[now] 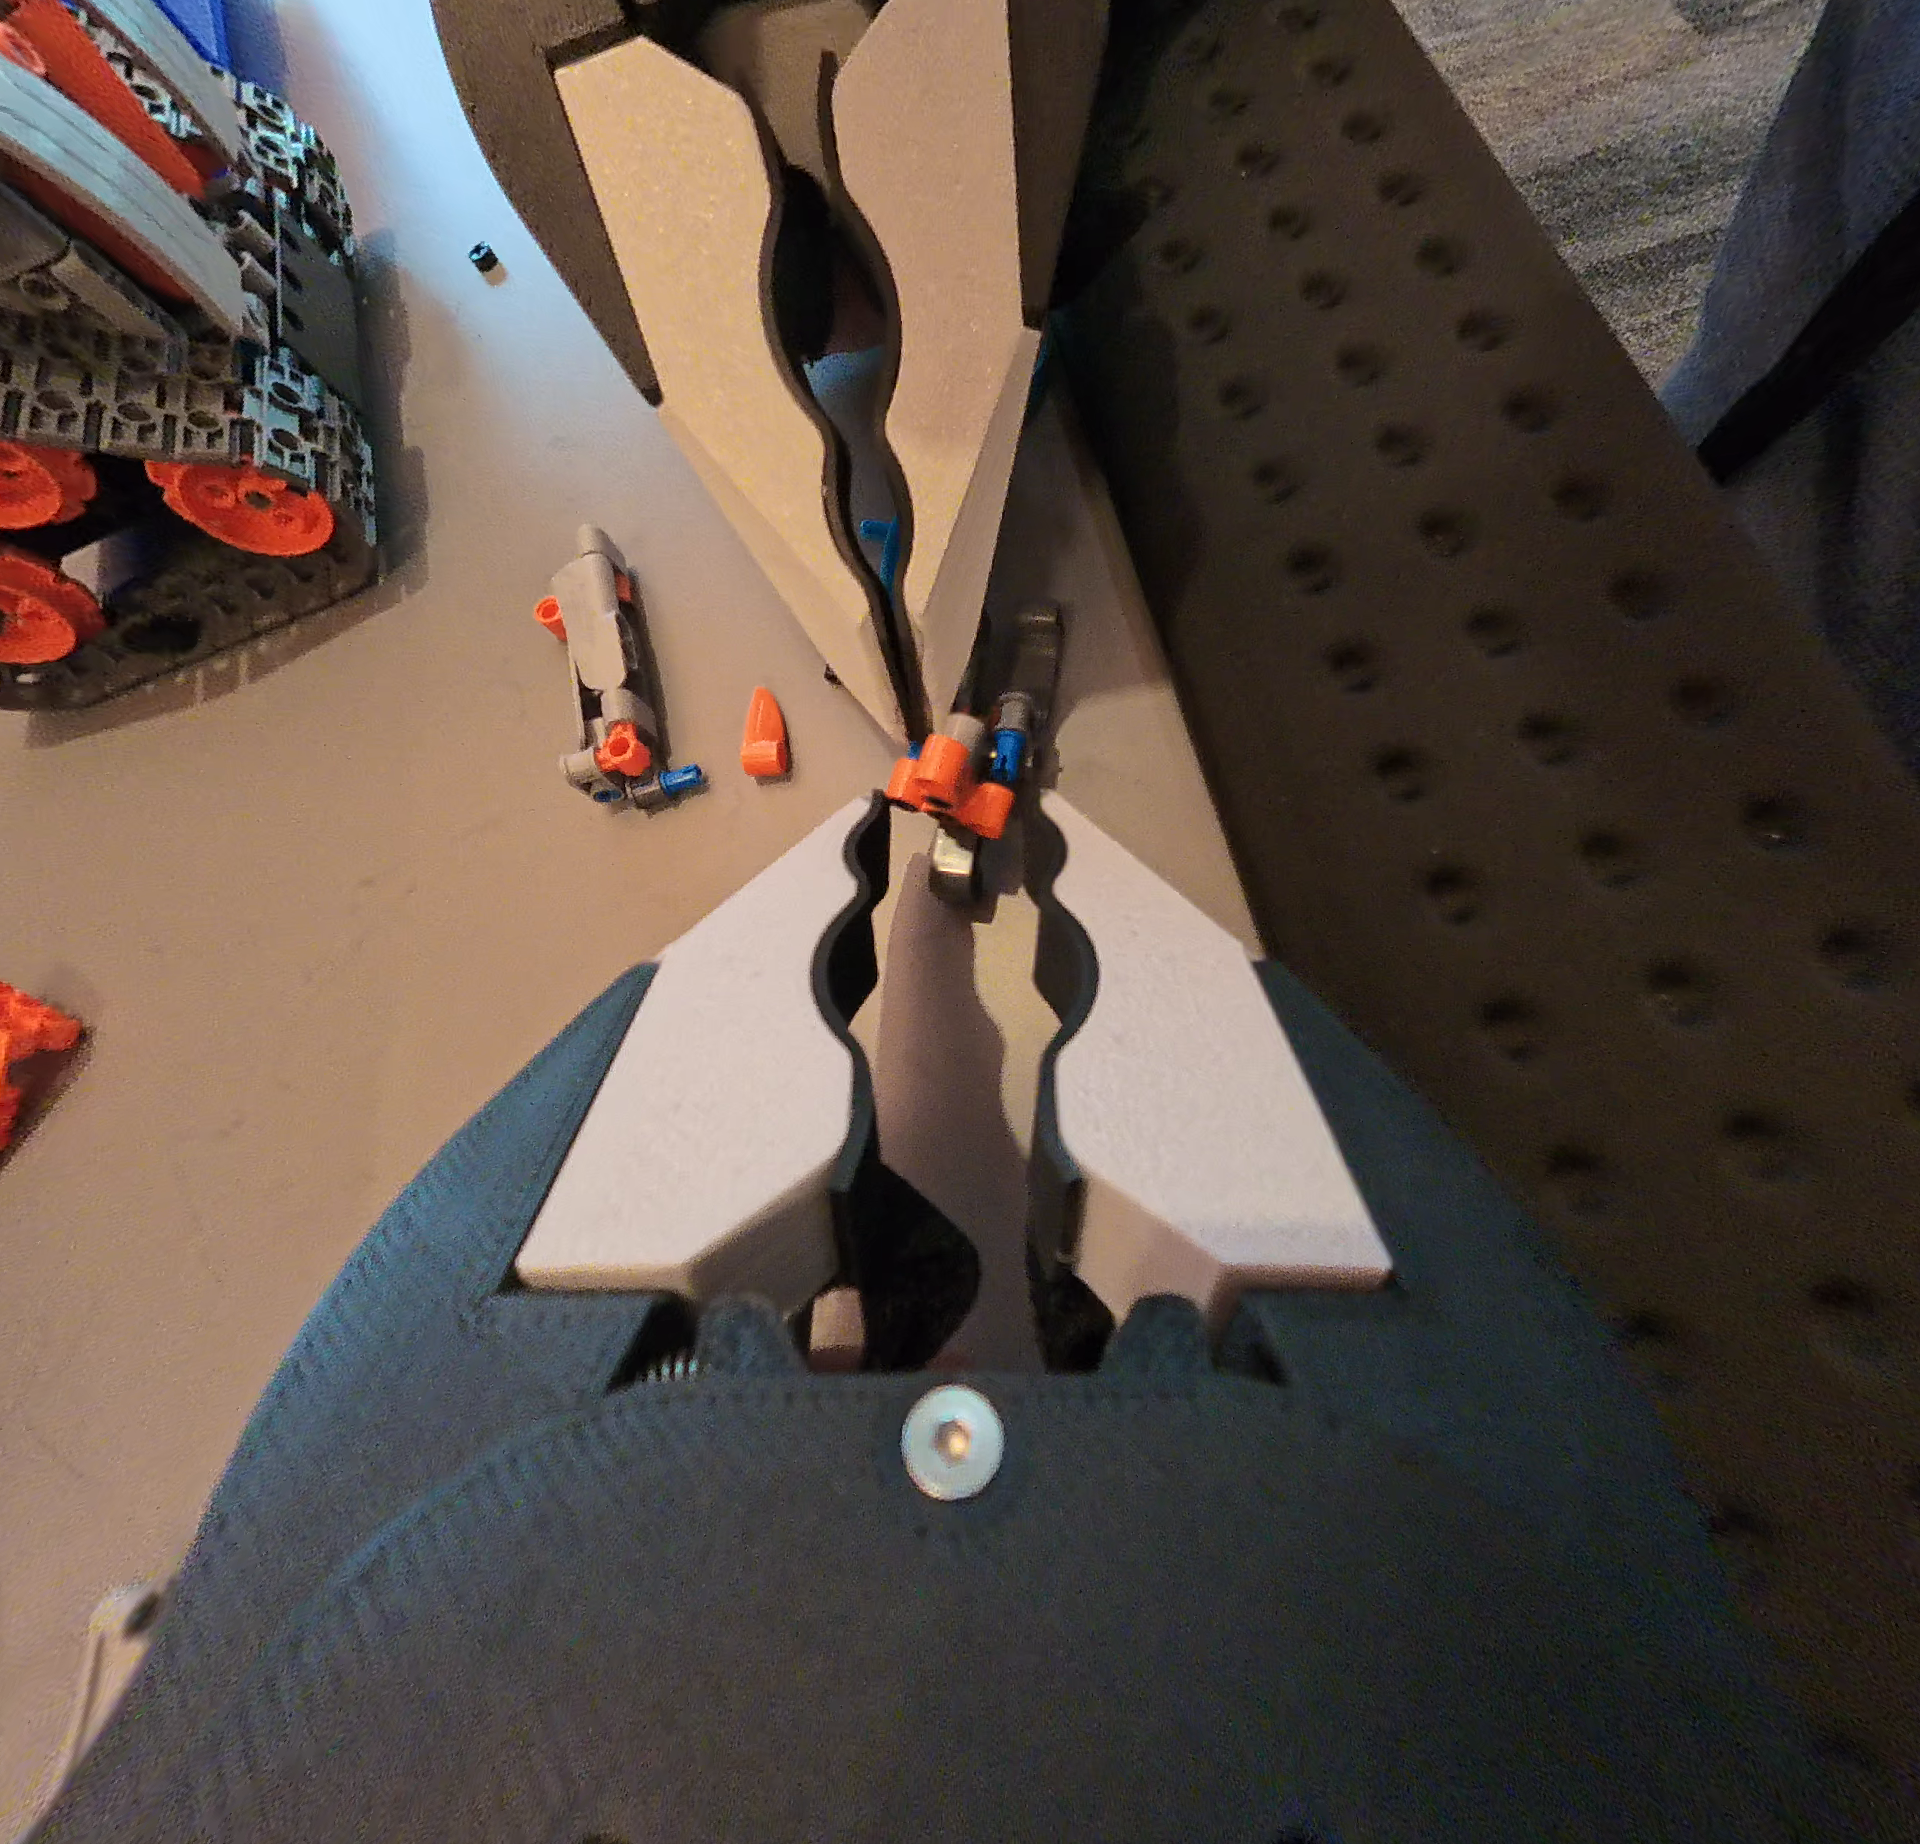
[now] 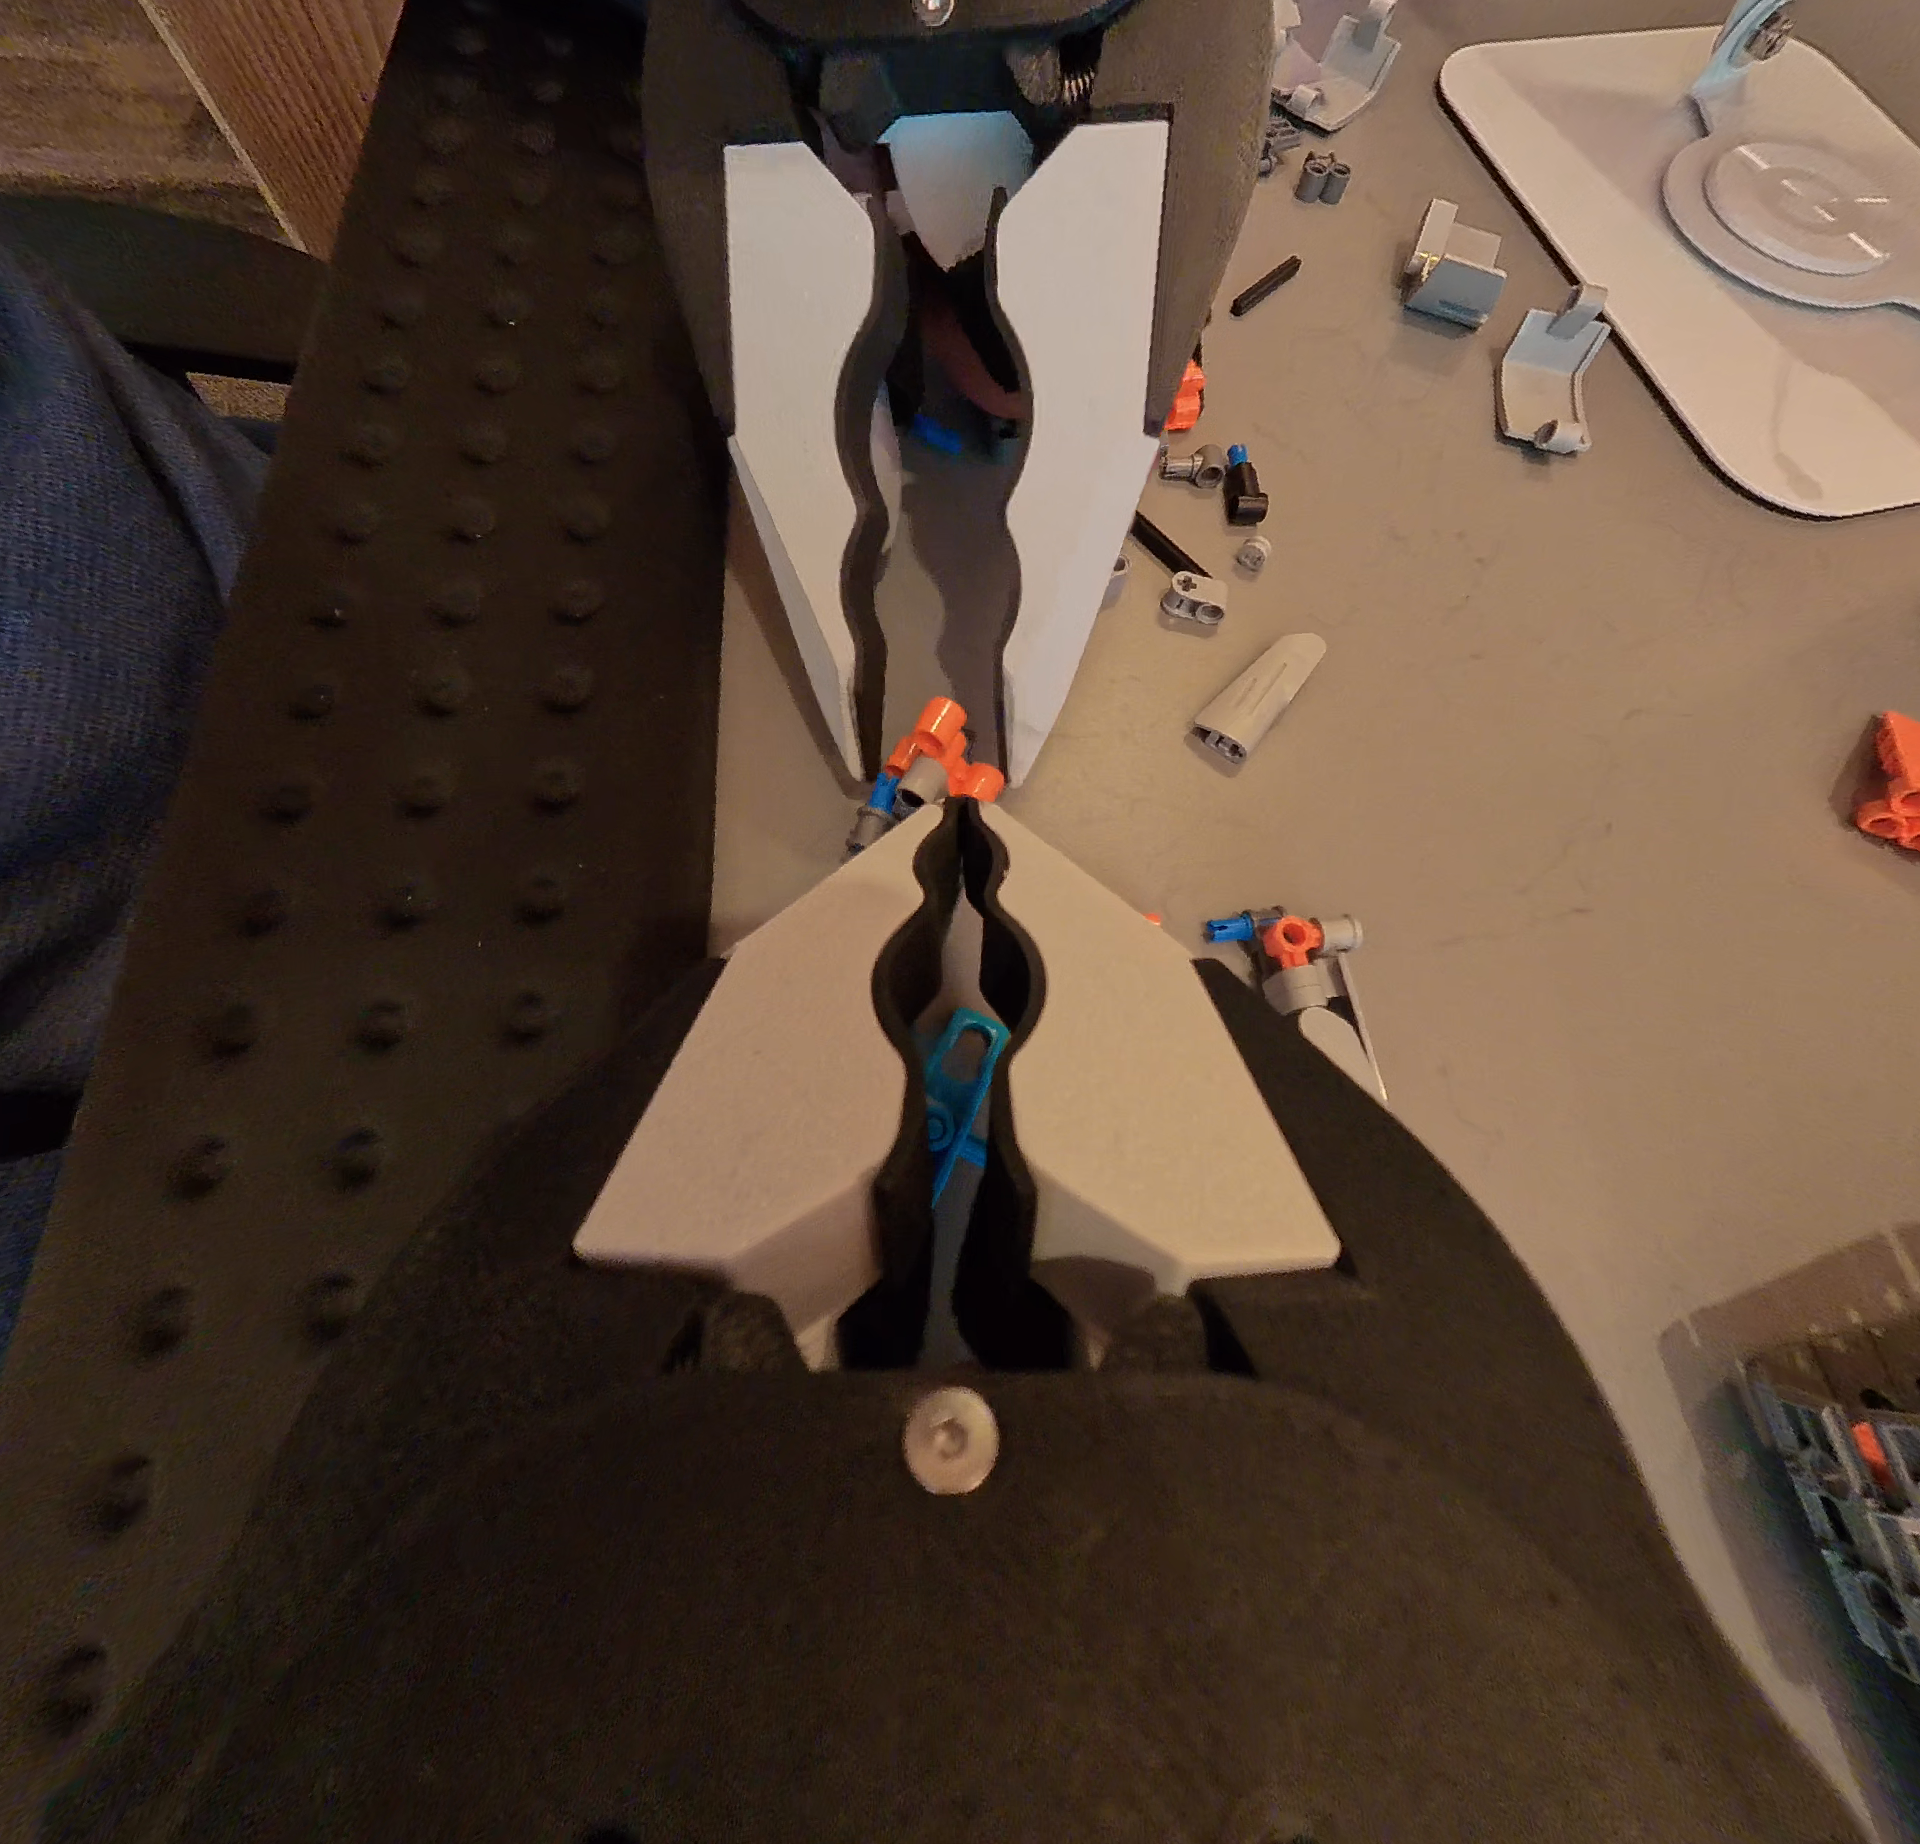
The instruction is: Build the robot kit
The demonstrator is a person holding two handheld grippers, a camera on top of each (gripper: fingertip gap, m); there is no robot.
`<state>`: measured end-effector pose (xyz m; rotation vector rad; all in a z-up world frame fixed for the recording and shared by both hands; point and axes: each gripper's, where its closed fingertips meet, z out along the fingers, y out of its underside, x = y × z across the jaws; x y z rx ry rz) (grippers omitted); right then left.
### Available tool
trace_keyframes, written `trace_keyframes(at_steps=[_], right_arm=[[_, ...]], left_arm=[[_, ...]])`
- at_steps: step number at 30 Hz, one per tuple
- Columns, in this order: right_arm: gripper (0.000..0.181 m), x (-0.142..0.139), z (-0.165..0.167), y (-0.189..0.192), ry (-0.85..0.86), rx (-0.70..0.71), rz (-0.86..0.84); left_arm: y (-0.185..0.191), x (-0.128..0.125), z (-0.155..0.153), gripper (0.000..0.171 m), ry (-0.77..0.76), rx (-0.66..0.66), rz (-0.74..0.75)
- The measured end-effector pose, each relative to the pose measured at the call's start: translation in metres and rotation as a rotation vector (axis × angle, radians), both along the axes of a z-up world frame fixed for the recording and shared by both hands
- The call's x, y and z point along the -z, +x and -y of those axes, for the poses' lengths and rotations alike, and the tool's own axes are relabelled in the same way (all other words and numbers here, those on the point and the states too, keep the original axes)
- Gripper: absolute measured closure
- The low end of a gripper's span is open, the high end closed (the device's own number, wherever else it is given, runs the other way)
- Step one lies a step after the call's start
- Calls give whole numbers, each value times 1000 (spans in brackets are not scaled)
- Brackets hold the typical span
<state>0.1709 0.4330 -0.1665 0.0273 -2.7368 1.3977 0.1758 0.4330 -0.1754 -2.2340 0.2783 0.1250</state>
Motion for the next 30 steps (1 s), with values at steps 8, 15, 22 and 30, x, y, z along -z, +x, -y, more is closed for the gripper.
trace_keyframes(at_steps=[8, 15, 22, 30], right_arm=[[181, 1, 0, 1, -8, -10, 20], [181, -5, -2, -5, -22, 13, 6], [173, -5, -26, -6, 28, 6, 22], [176, 17, -12, 5, 167, 46, -1]], left_arm=[[-1, 1, -1, 151, -12, 51, -1], [0, 1, -2, 162, -34, -4, -38], [-5, 1, -3, 162, -69, -63, -56], [-11, -1, 9, 162, -121, -122, -67]])
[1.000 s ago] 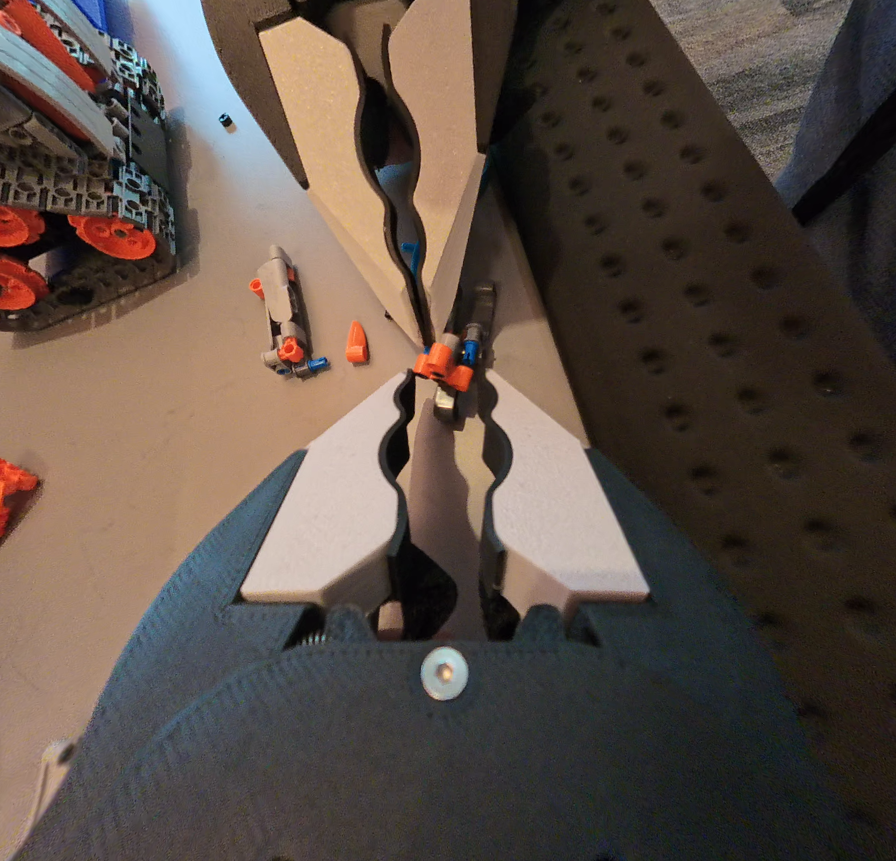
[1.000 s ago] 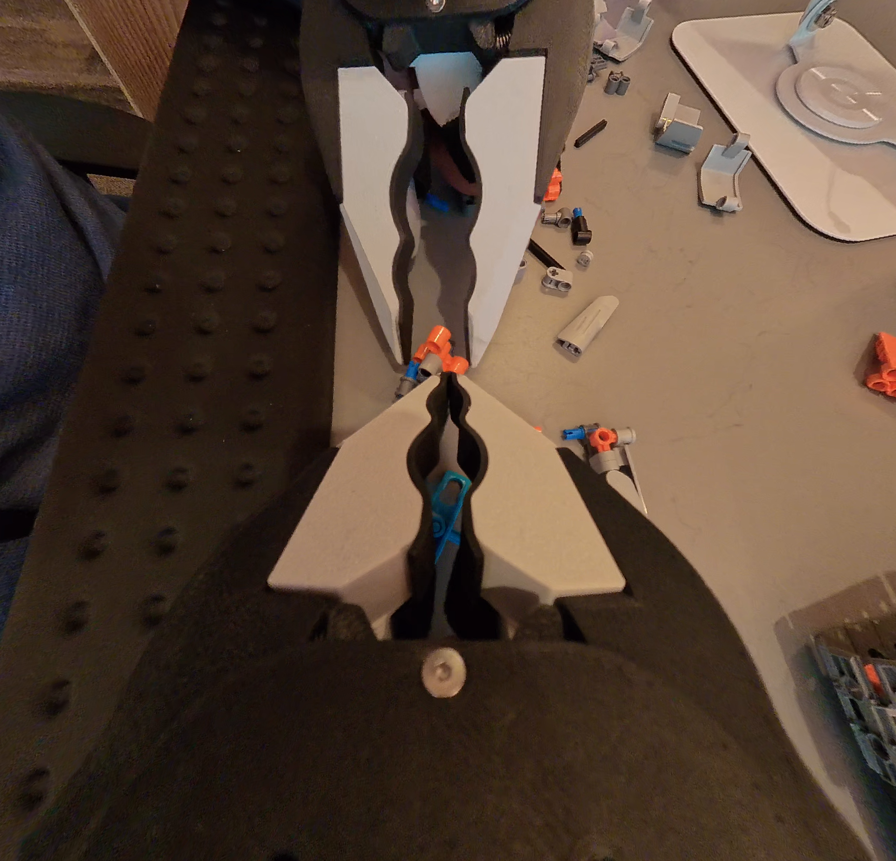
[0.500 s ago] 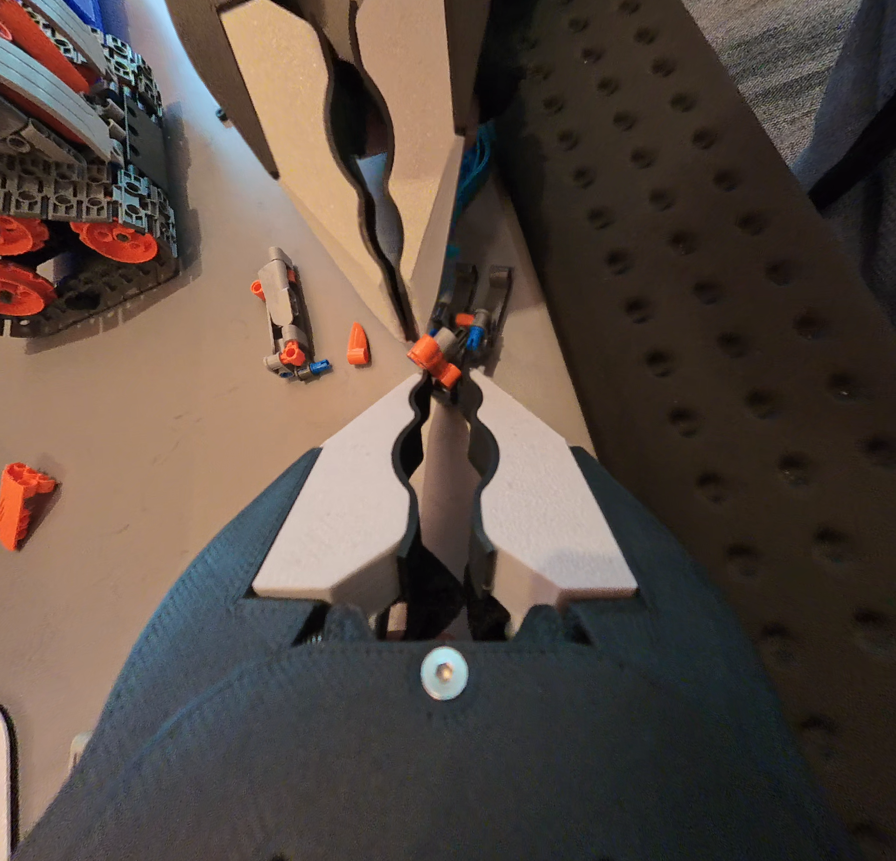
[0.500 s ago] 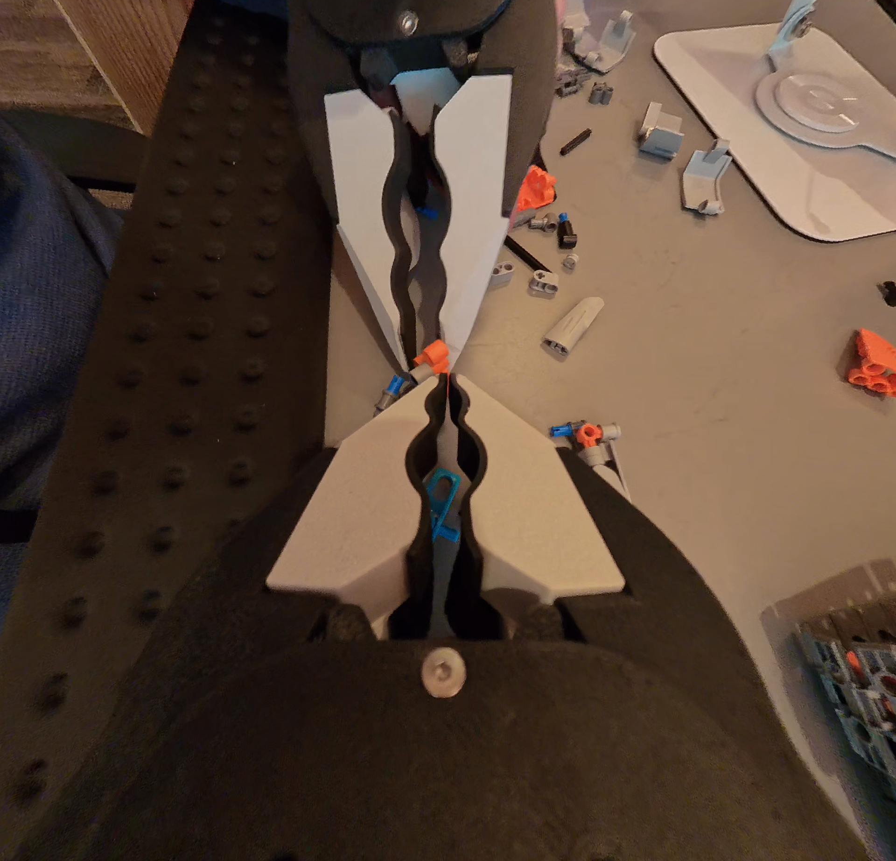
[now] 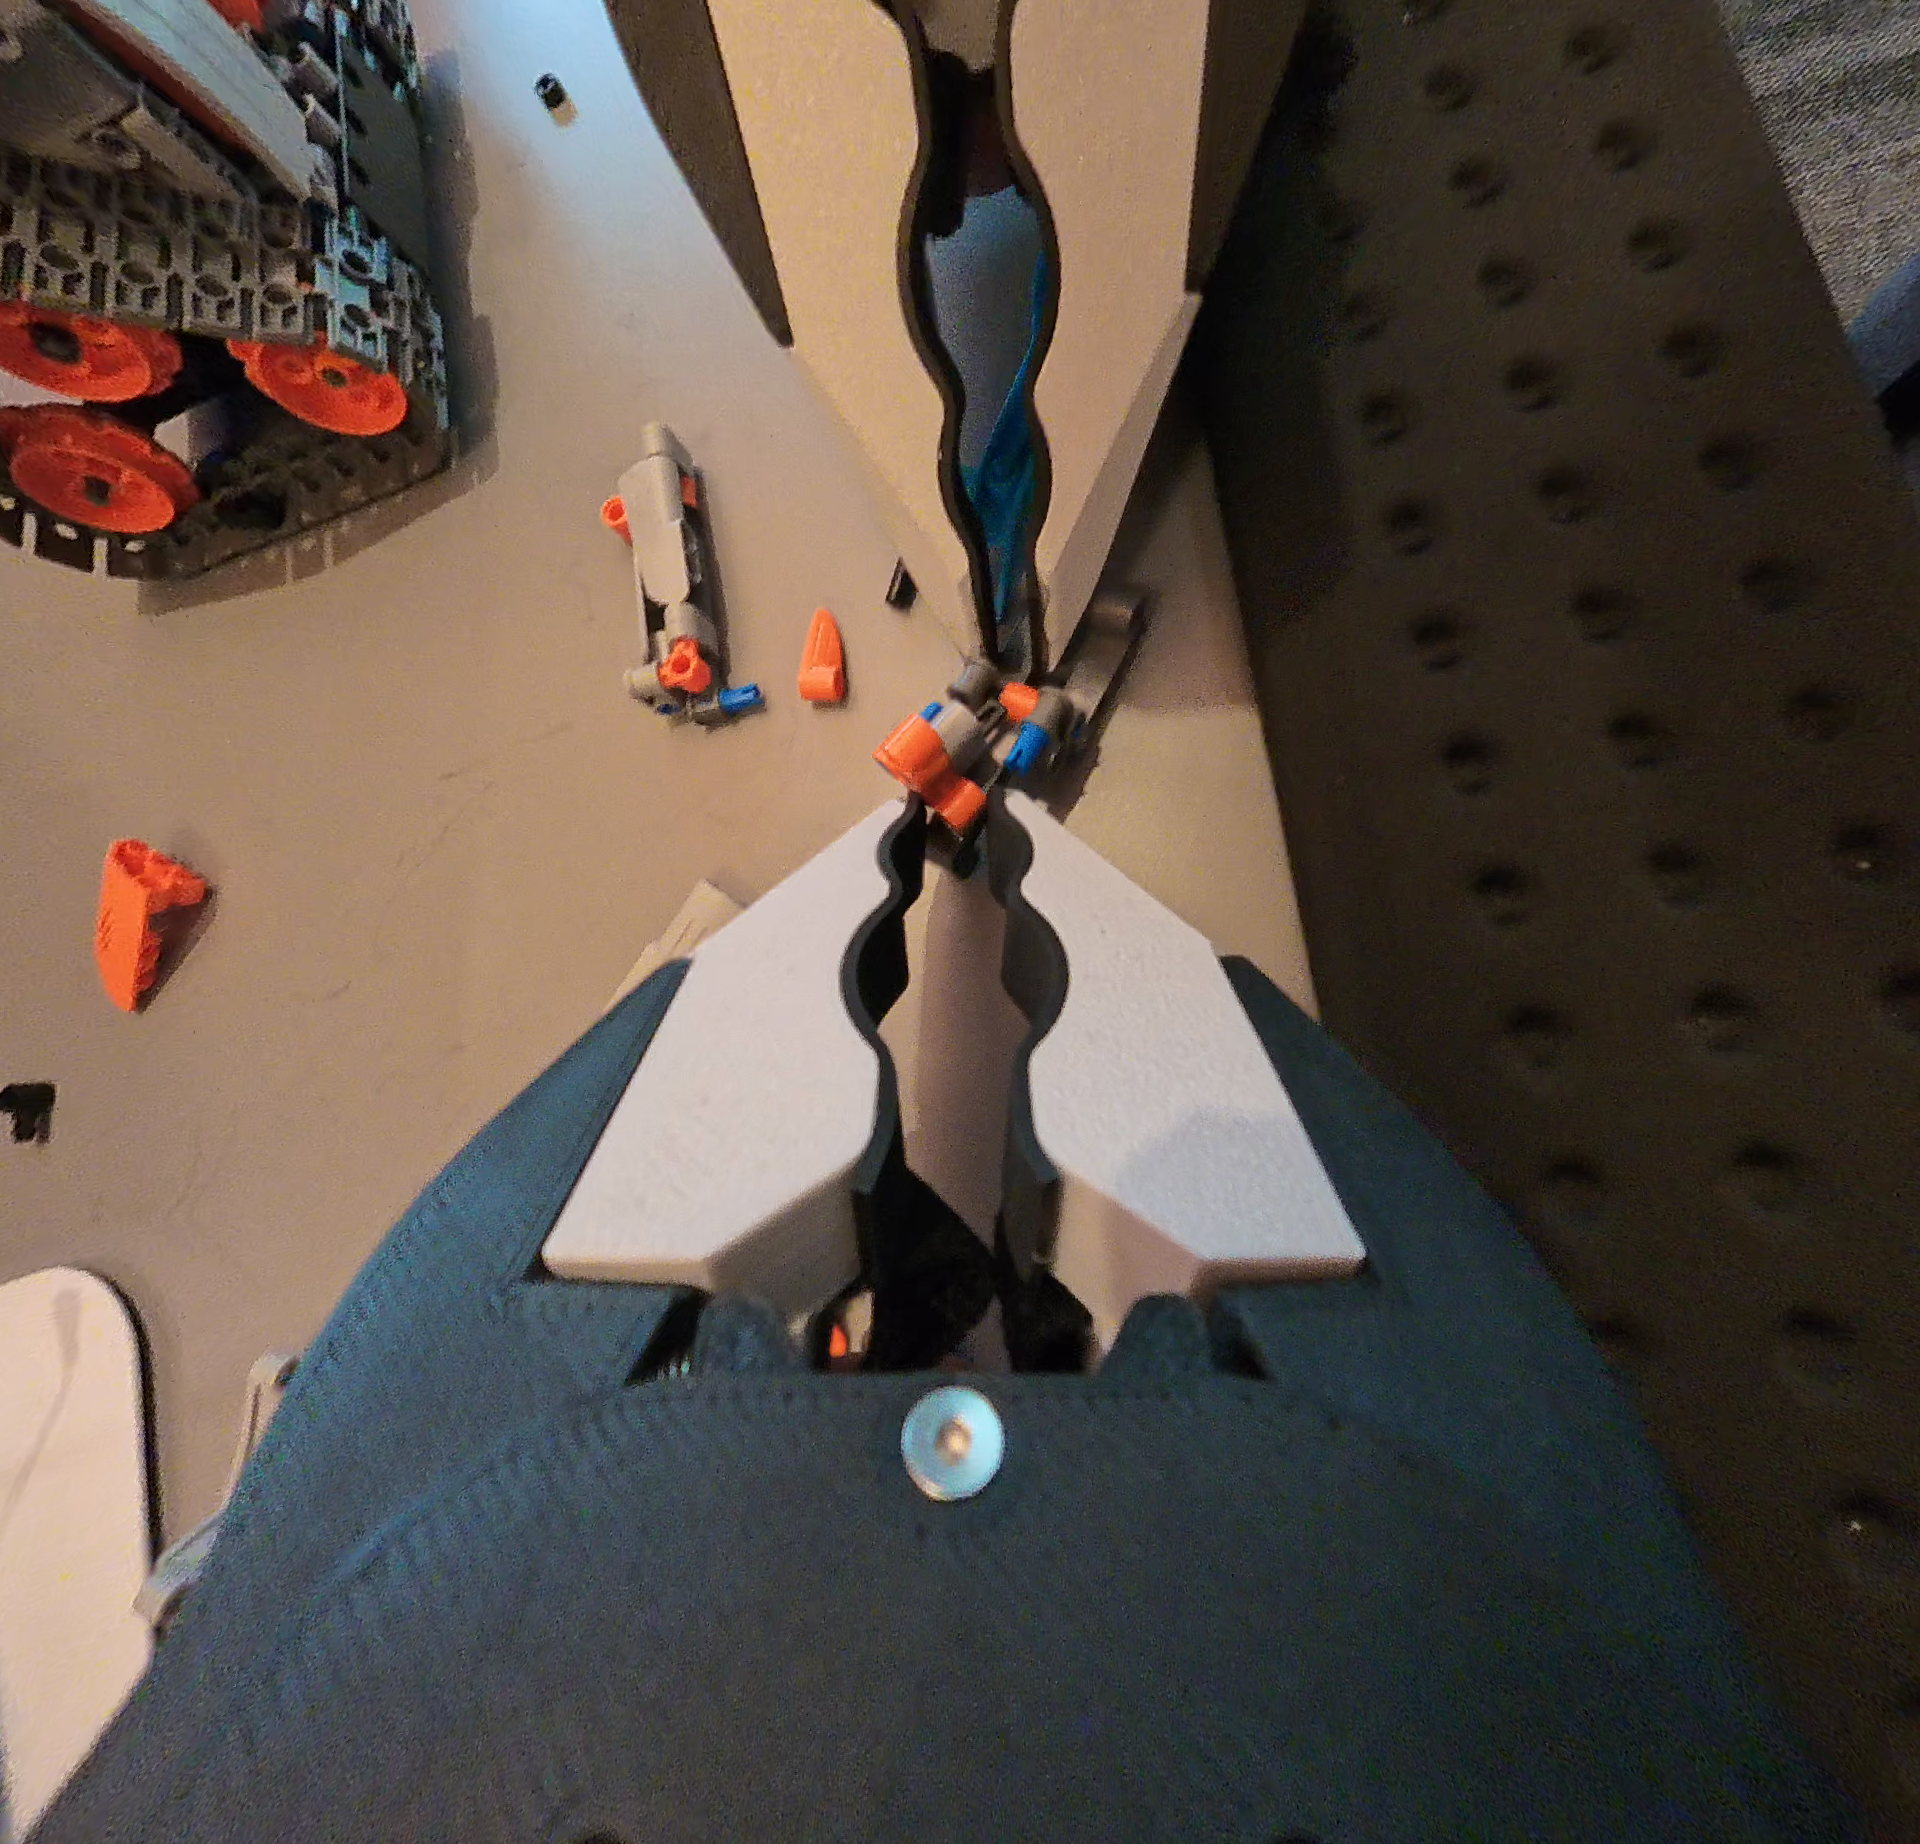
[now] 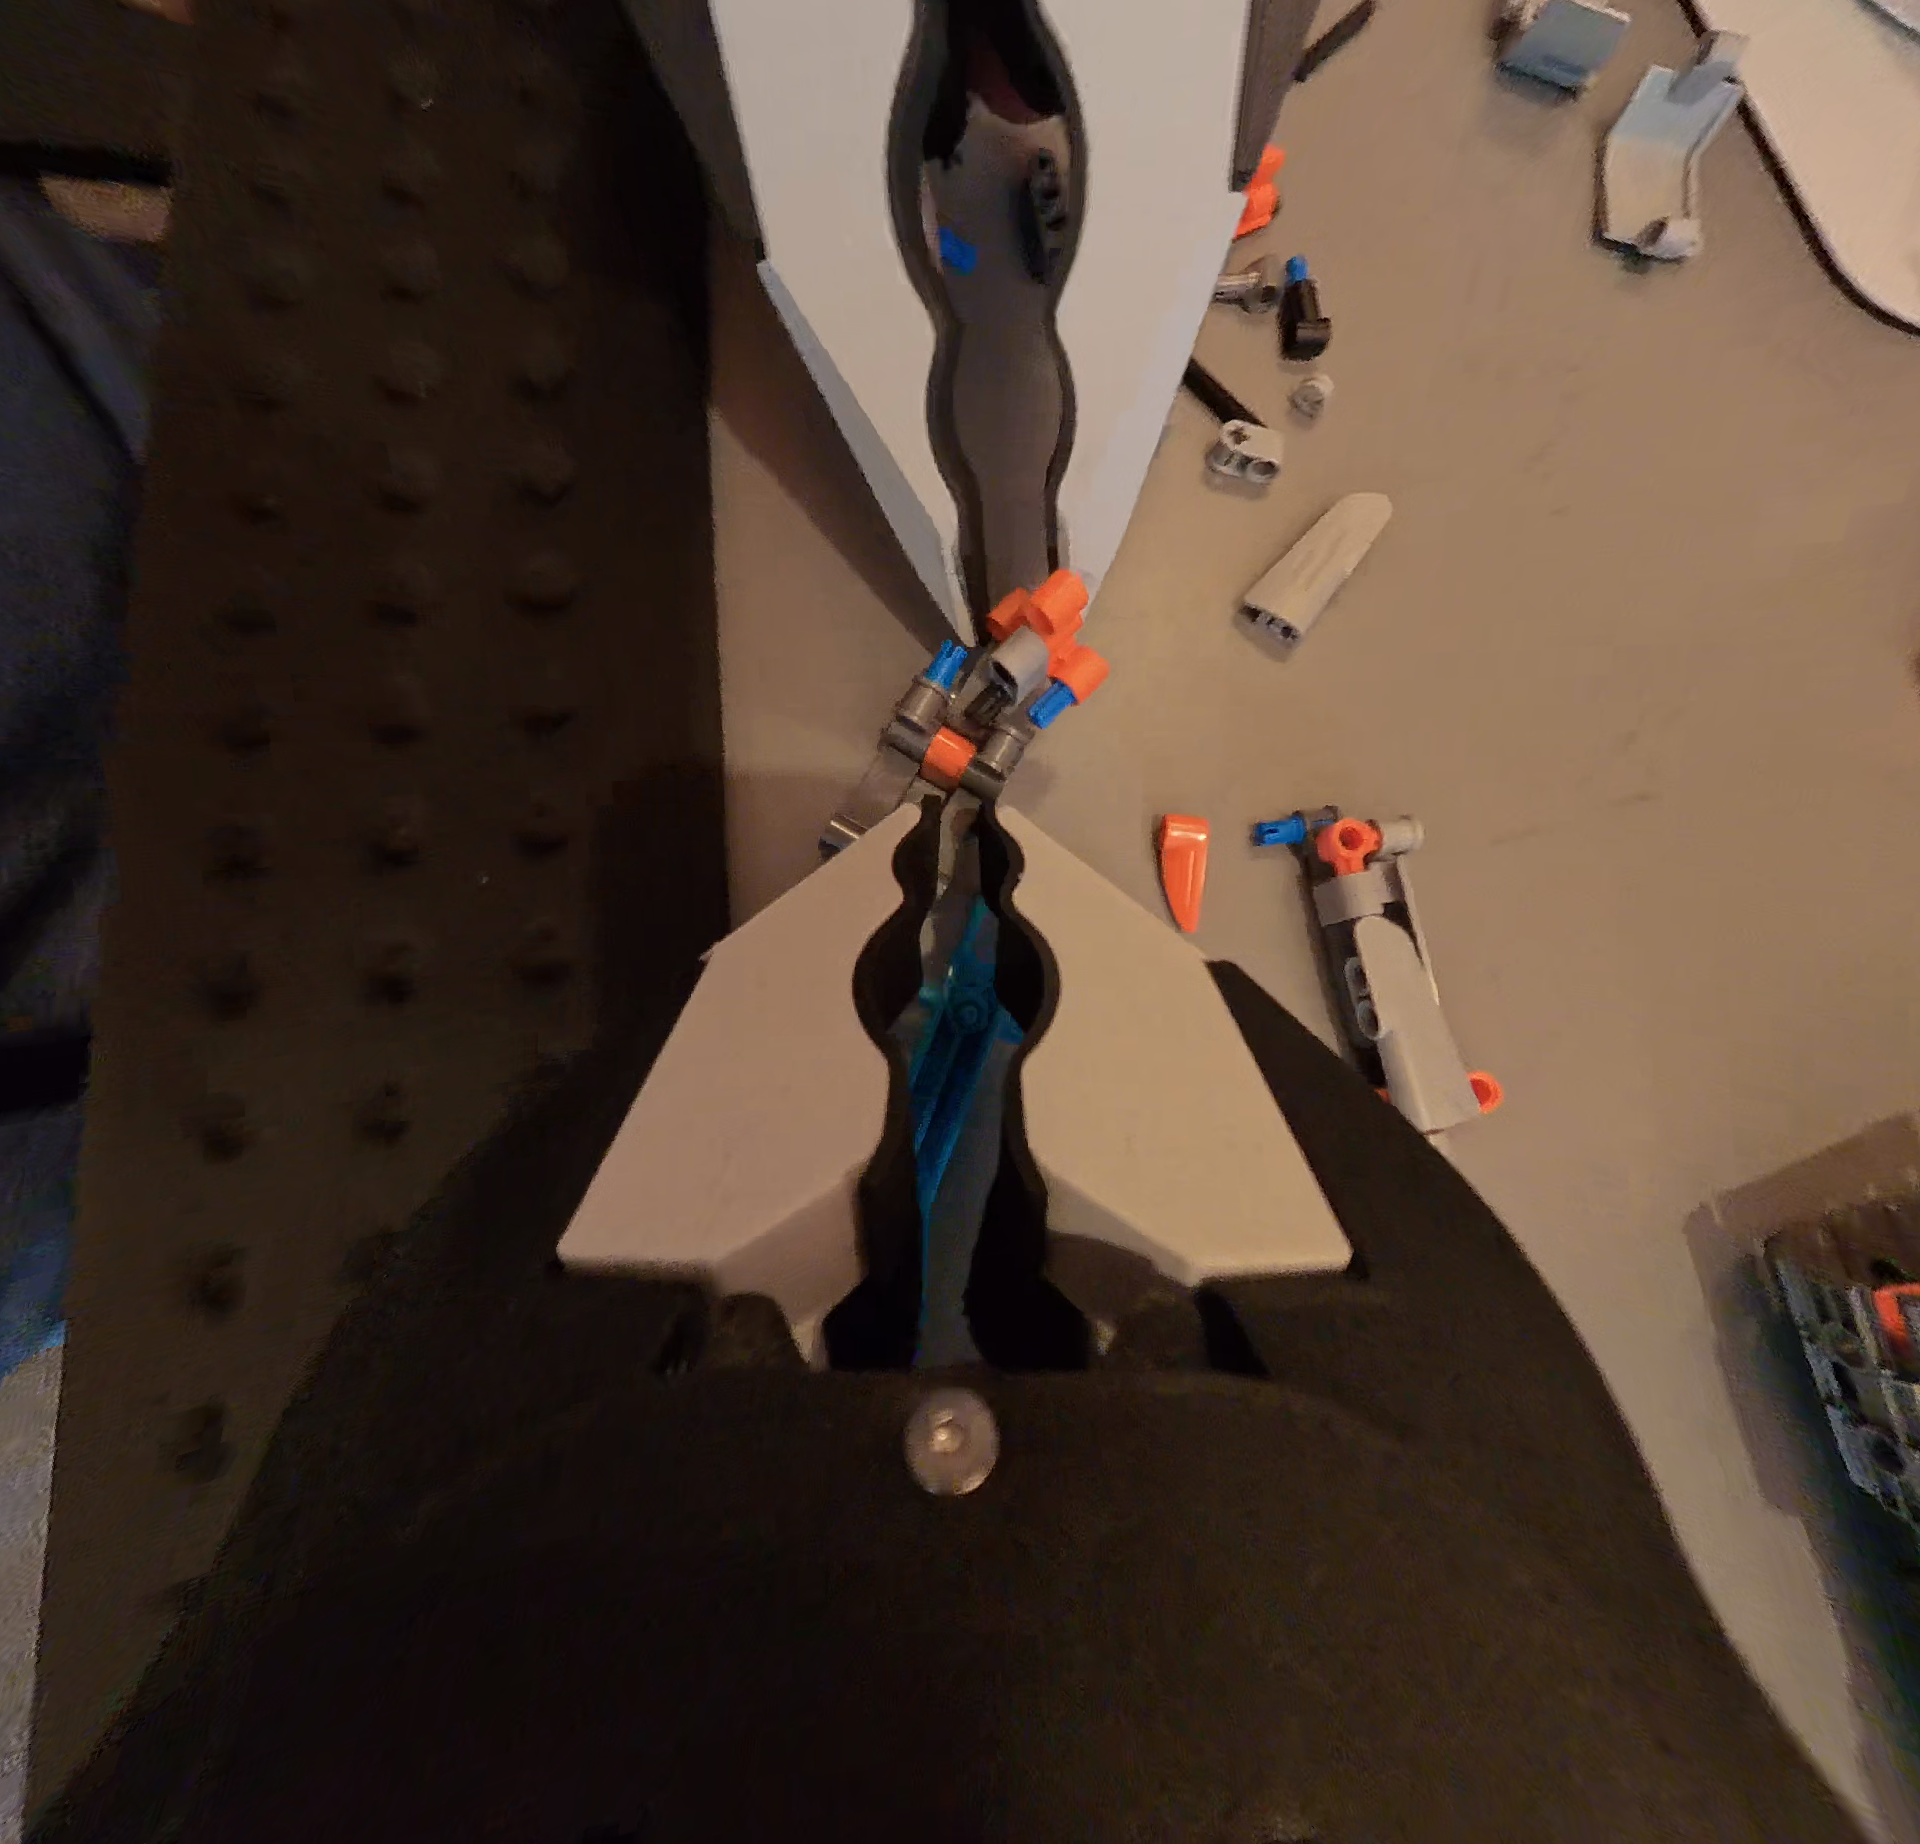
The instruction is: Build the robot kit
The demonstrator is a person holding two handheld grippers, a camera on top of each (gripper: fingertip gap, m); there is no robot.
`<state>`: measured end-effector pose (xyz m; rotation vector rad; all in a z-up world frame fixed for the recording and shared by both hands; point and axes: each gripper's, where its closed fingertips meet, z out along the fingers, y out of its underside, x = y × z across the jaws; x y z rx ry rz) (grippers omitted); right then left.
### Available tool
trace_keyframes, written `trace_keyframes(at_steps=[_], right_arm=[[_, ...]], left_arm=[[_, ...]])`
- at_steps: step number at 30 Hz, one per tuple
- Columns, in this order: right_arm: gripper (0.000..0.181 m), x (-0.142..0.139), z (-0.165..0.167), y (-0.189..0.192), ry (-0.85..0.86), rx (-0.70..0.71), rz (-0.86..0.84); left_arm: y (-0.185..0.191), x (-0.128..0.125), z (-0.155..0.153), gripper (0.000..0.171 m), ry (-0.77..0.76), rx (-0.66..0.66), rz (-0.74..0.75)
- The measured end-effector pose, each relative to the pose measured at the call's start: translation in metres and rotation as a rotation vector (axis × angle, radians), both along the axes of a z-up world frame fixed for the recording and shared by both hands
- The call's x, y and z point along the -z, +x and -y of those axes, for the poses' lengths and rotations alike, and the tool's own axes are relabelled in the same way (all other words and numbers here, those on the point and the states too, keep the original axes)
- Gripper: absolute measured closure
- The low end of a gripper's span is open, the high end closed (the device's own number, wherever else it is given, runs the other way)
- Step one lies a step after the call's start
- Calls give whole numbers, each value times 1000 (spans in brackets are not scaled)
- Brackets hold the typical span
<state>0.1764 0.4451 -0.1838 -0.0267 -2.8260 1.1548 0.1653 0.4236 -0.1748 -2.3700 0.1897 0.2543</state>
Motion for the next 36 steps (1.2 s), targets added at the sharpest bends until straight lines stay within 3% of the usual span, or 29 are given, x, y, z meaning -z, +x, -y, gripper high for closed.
trace_keyframes(at_steps=[4, 6, 10, 15, 18, 22, 24, 26, 36], right_arm=[[176, 0, 21, -2, -9, 111, 13], [181, -4, 32, 5, -38, 91, 41], [162, -15, 31, -7, -56, 51, 7], [151, -27, 30, -20, -71, -125, -143], [148, -30, 36, -25, -70, -229, -127], [163, -16, 38, -24, 31, -358, -87], [164, -5, 37, -22, 80, -380, -78], [175, 2, 36, -11, 116, -398, -29], [177, 2, 41, -11, 173, -152, -1]], left_arm=[[-8, -1, 16, 164, -29, -22, -16], [-14, -6, 23, 164, -22, -44, -29], [-14, -6, 30, 164, -50, -39, -52], [-15, -7, 35, 164, -62, -55, -58], [-14, -6, 39, 164, -80, -83, -40], [-11, -5, 44, 164, -98, -160, -19], [-7, -4, 44, 165, -82, -186, -6], [-3, -4, 43, 164, -67, -205, 8], [-14, -8, 49, 165, -75, -274, -51]])
